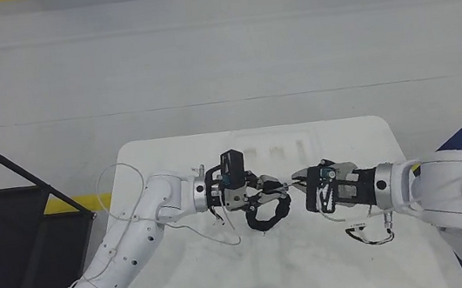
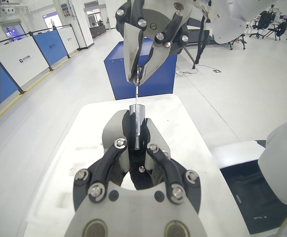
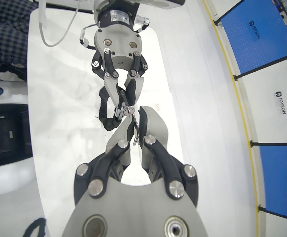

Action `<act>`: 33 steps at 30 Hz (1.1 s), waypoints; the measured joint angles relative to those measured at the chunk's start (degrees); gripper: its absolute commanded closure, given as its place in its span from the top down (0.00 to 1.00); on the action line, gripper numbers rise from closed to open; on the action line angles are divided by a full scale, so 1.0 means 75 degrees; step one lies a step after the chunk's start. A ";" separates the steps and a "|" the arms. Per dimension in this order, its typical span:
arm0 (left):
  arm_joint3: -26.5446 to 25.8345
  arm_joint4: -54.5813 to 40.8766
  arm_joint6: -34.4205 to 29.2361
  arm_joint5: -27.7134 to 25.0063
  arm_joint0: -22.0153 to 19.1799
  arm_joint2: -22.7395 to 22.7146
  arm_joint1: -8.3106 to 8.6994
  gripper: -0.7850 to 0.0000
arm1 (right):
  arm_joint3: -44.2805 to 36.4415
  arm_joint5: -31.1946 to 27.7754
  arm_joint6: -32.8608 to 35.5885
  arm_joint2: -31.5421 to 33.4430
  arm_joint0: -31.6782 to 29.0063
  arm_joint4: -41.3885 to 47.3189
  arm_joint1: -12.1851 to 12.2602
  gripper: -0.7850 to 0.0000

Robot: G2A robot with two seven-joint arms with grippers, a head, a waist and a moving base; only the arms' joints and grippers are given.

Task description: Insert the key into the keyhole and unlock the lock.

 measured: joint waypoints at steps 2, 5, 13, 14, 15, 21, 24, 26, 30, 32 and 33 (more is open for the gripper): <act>-0.0035 0.0053 0.0031 0.0015 0.0016 -0.0015 -0.0005 0.00 | 0.0064 0.0396 0.0119 0.0075 -0.0042 0.0582 0.0007 0.00; -0.0100 0.0163 0.0087 0.0054 0.0053 -0.0012 -0.0017 0.00 | 0.0080 0.0901 0.0450 0.0162 -0.0067 0.1294 0.0027 0.00; -0.0084 0.0478 0.0246 0.0115 0.0079 0.0066 -0.0066 0.00 | 0.0043 0.2341 0.1109 0.0278 -0.0197 0.2419 0.0048 0.00; -0.0088 0.0511 0.0263 0.0133 0.0077 0.0070 -0.0072 0.00 | 0.0052 0.2489 0.1158 0.0303 -0.0209 0.2520 0.0049 0.00; -0.0098 0.0552 0.0278 0.0156 0.0075 0.0072 -0.0077 0.00 | 0.0063 0.2635 0.1200 0.0324 -0.0226 0.2618 0.0051 0.00; -0.0142 0.0763 0.0417 0.0170 0.0096 0.0058 -0.0093 0.00 | 0.0176 0.3387 0.1330 0.0386 -0.0351 0.3369 0.0045 0.00; -0.0140 0.0882 0.0463 0.0220 0.0102 0.0047 -0.0102 0.00 | 0.0219 0.3718 0.1260 0.0427 -0.0423 0.3651 0.0038 0.00; -0.0149 0.0985 0.0497 0.0283 0.0112 0.0044 -0.0108 0.00 | 0.0231 0.3908 0.1266 0.0447 -0.0468 0.3800 0.0037 0.00; -0.0212 0.1246 0.0613 0.0455 0.0140 0.0020 -0.0116 0.00 | 0.0284 0.4218 0.1381 0.0429 -0.0522 0.3996 0.0035 0.00; -0.0252 0.1401 0.0749 0.0553 0.0170 0.0001 -0.0119 0.00 | 0.0299 0.4349 0.1438 0.0413 -0.0525 0.4079 0.0033 0.00; -0.0263 0.1465 0.0814 0.0583 0.0184 -0.0008 -0.0120 0.00 | 0.0302 0.4370 0.1441 0.0408 -0.0520 0.4099 0.0032 0.00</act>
